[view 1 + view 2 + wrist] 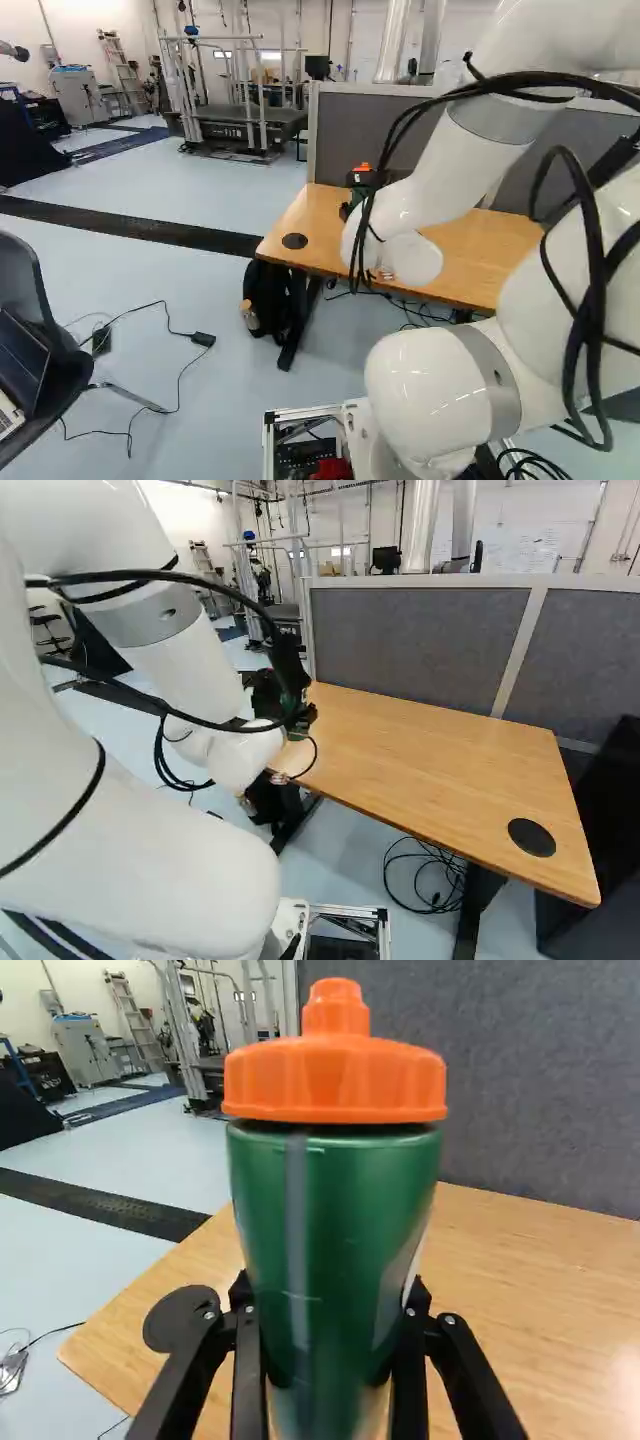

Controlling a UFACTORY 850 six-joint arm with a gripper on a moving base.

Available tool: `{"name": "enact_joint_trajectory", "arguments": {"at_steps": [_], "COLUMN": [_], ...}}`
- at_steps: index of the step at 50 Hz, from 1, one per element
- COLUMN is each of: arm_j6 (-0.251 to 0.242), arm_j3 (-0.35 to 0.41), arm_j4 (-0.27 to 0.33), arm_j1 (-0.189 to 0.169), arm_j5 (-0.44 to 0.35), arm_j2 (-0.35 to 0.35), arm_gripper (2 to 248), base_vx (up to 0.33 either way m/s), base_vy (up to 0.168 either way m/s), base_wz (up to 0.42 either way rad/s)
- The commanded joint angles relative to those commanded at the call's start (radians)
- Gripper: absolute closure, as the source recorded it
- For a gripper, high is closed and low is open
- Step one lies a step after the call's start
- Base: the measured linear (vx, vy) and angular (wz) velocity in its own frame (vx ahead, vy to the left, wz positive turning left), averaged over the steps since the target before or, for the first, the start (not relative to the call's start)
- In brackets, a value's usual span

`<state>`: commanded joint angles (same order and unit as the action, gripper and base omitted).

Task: Pick up the green bottle from the table

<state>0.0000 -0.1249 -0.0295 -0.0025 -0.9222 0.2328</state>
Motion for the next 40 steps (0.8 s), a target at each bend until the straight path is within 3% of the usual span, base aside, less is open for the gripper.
{"name": "enact_joint_trajectory", "arguments": {"at_steps": [40], "arm_j6": [0.000], "arm_j3": [0.038], "arm_j4": [0.029], "arm_j1": [0.003], "arm_j5": [0.050], "arm_j2": [0.046], "arm_gripper": [137], "base_vx": [0.000], "base_vy": [0.000], "base_wz": [0.000]}}
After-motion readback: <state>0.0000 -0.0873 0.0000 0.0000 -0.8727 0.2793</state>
